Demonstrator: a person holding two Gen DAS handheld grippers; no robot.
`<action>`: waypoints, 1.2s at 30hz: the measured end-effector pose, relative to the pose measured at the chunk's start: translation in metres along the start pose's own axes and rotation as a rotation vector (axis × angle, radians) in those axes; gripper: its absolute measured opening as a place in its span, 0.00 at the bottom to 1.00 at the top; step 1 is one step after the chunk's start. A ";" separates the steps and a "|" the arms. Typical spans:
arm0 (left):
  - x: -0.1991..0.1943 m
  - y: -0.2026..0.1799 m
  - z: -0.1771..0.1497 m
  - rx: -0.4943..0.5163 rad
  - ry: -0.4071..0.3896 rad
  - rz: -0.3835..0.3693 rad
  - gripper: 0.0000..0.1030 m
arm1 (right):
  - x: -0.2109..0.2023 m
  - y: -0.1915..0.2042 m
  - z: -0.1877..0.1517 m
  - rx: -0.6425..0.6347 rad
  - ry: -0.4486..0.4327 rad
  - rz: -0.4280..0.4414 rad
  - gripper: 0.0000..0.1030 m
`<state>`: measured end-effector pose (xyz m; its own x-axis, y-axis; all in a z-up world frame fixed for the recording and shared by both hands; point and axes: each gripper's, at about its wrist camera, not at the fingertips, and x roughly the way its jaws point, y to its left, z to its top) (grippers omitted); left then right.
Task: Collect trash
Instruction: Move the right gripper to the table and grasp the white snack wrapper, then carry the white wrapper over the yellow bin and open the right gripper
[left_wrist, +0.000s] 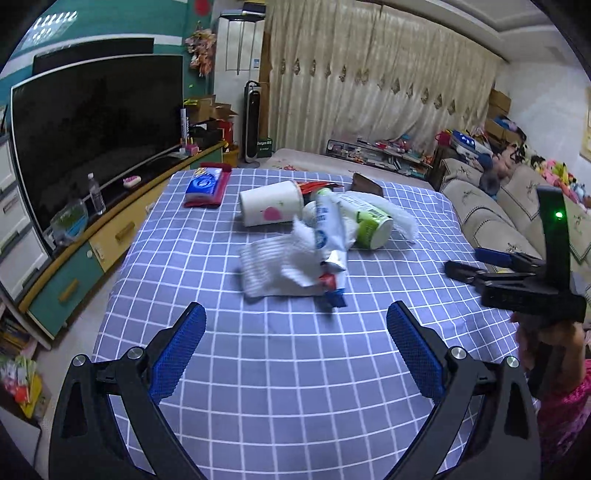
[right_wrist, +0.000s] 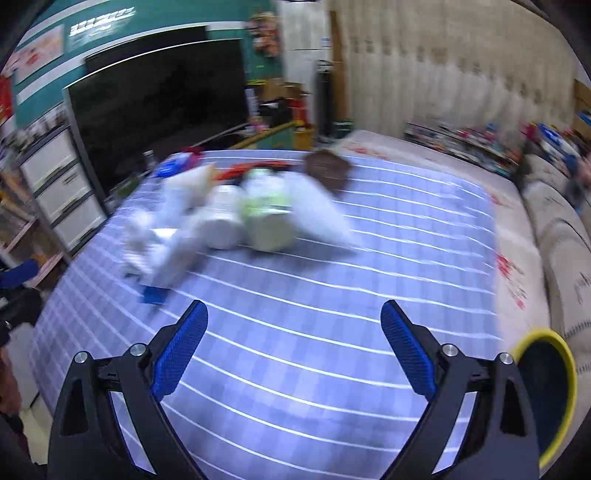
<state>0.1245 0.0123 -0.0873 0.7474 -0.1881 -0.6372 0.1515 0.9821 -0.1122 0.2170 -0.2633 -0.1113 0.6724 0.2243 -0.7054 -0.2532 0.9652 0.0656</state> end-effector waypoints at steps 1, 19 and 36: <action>-0.001 0.003 -0.002 0.001 0.000 0.000 0.94 | 0.005 0.013 0.003 -0.011 0.001 0.018 0.82; -0.004 0.018 -0.013 -0.031 -0.005 0.008 0.94 | 0.072 0.094 0.019 -0.056 0.108 0.102 0.47; 0.000 0.014 -0.019 -0.030 0.004 -0.006 0.94 | 0.042 0.079 0.003 -0.021 0.109 0.163 0.25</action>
<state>0.1138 0.0259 -0.1034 0.7441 -0.1937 -0.6394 0.1362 0.9809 -0.1386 0.2274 -0.1776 -0.1337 0.5419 0.3604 -0.7592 -0.3679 0.9140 0.1713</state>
